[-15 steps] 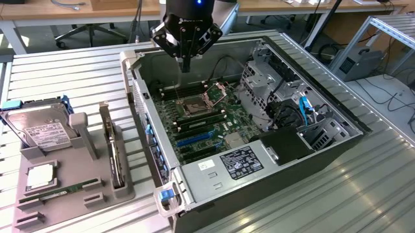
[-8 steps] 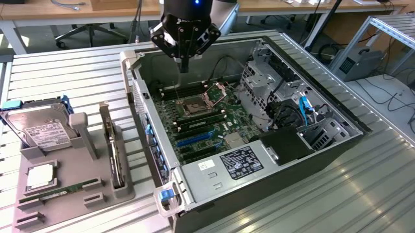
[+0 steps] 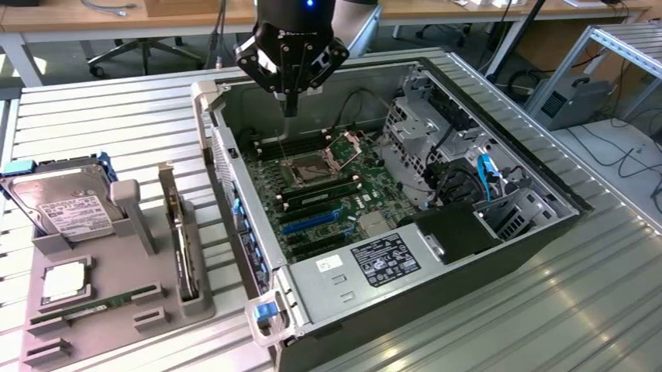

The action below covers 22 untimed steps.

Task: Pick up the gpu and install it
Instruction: 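Reach for the gpu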

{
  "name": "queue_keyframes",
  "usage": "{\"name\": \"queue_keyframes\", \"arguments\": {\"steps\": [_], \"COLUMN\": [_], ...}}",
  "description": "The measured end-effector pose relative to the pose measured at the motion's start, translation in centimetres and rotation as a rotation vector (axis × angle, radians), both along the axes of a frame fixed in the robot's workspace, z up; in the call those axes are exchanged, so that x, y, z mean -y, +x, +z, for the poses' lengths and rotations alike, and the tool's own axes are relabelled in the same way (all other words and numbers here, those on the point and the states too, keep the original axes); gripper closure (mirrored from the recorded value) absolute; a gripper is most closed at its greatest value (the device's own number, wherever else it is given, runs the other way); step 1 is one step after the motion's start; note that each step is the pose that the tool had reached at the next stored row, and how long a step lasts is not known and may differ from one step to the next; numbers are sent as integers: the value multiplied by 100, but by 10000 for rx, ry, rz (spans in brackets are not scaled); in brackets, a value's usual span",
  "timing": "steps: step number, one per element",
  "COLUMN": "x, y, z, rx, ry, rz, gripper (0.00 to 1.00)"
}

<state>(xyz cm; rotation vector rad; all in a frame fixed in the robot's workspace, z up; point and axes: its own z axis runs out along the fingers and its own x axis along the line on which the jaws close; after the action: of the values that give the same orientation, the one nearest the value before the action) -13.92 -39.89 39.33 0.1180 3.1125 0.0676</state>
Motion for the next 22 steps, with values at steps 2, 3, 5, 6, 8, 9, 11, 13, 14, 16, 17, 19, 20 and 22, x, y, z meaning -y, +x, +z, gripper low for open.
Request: {"name": "queue_keyframes", "arguments": {"steps": [2, 3, 5, 6, 8, 9, 11, 13, 14, 16, 17, 19, 20, 22], "x": [0, 0, 0, 0, 0, 0, 0, 0, 0, 0, 0, 0, 0, 0], "y": [-7, -11, -17, -21, -26, -29, -39, -46, -50, -59, -62, -69, -72, -79], "z": [0, 0, 0, 0, 0, 0, 0, 0, 0, 0, 0, 0, 0, 0], "rx": [0, 0, 0, 0, 0, 0, 0, -1, 0, 0, 0, 0, 0, 0], "ry": [0, 0, 0, 0, 0, 0, 0, 0, 0, 0, 0, 0, 0, 0], "rz": [1, 0, 0, 0, 0, 0, 0, 1, 0, 0, 1, 0, 0, 0], "gripper": [89, 89, 89, 89, 89, 89, 89, 89, 89, 89, 89, 89, 89, 89]}}
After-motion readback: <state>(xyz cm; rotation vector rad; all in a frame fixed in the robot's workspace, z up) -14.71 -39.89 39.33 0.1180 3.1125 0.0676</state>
